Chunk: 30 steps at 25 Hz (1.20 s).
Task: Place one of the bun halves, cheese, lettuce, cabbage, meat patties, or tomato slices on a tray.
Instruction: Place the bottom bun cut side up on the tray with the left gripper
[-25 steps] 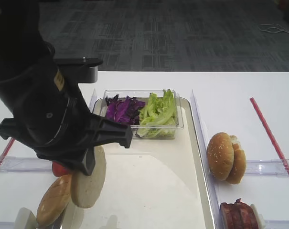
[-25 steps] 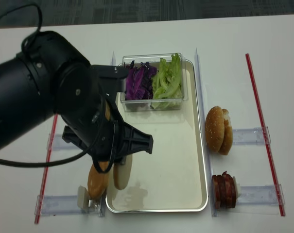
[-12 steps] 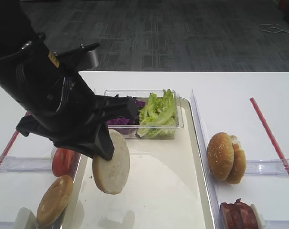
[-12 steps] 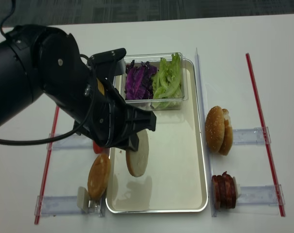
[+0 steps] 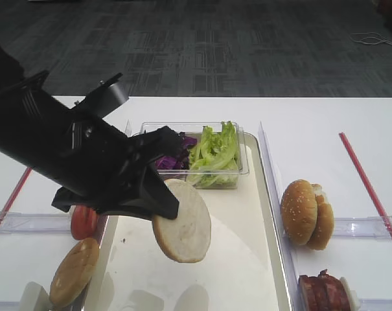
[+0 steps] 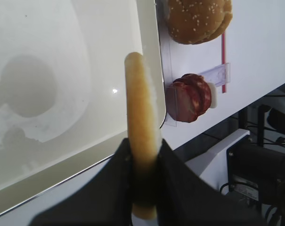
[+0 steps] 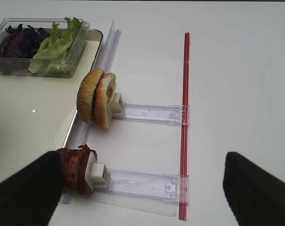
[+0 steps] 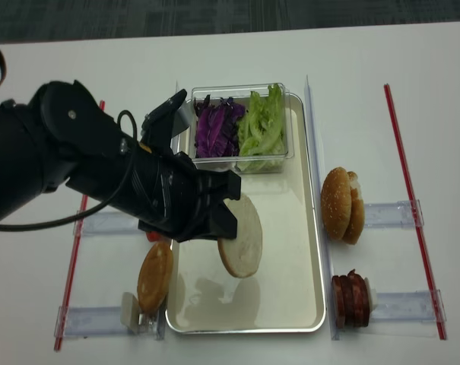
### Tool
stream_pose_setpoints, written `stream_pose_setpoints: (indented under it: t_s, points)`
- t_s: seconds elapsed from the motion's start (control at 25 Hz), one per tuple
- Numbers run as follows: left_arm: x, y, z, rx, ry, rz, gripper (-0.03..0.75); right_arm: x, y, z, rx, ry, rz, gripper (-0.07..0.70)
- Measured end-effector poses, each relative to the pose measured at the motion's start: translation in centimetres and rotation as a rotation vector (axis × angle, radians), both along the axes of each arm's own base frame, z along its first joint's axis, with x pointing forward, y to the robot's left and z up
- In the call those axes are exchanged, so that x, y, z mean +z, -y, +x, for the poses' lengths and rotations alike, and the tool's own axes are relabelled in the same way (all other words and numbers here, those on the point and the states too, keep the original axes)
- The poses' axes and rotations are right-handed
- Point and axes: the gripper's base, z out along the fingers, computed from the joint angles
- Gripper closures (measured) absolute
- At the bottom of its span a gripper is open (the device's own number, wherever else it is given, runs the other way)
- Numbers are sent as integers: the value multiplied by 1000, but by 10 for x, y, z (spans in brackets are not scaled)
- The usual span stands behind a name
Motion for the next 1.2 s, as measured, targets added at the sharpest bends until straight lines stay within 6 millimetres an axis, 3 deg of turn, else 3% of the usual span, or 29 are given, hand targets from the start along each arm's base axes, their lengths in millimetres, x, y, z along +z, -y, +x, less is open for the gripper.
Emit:
stream_pose_setpoints:
  t_s: [0.24,0.44,1.2]
  points:
    - [-11,-16,5,44,12,-168,606,0,0,0,0,0,0,-43]
    - [-21,-15,6,45,1,-289,606,0,0,0,0,0,0,-43]
    - [-81,0,28,54,-133,-369,608,0,0,0,0,0,0,-43]
